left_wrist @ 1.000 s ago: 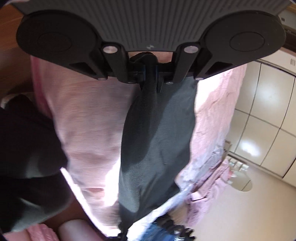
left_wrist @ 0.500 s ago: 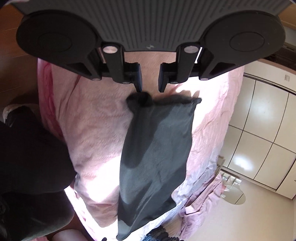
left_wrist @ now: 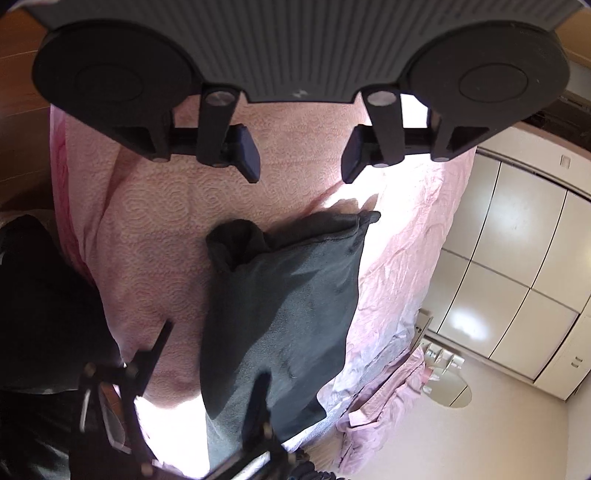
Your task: Fold clothes
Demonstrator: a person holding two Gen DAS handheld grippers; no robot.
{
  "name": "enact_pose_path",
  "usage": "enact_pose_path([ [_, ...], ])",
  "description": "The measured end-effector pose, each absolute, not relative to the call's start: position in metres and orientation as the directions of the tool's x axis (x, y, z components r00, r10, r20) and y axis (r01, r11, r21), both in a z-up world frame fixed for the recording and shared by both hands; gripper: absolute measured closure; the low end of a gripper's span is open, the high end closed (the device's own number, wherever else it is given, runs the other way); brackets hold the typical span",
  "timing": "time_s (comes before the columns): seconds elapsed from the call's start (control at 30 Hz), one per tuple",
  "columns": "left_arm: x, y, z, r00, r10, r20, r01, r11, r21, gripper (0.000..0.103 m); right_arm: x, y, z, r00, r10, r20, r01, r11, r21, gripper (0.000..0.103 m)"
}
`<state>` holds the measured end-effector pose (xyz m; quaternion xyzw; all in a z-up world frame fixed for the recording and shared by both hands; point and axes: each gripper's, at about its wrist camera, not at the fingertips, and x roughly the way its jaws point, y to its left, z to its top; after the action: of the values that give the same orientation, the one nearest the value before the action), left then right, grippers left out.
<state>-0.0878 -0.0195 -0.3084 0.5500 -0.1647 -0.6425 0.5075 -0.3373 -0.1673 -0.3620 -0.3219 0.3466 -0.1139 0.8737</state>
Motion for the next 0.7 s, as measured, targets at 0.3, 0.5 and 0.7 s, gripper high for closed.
enact_pose_path([
  [0.3, -0.073, -0.072, -0.324, 0.071, -0.853, -0.518, 0.329, -0.47, 0.819, 0.039, -0.32, -0.185, -0.348, 0.749, -0.421, -0.512, 0.044, 0.802, -0.595, 0.086],
  [0.5, -0.072, -0.115, -0.346, 0.035, -0.864, -0.503, 0.169, -0.491, 0.855, 0.037, -0.324, -0.196, -0.33, 0.765, -0.414, -0.492, 0.097, 0.831, -0.548, 0.087],
  [0.7, -0.074, -0.145, -0.348, -0.012, -0.834, -0.552, 0.141, -0.548, 0.825, 0.083, -0.326, -0.196, -0.329, 0.769, -0.403, -0.496, 0.103, 0.844, -0.527, 0.087],
])
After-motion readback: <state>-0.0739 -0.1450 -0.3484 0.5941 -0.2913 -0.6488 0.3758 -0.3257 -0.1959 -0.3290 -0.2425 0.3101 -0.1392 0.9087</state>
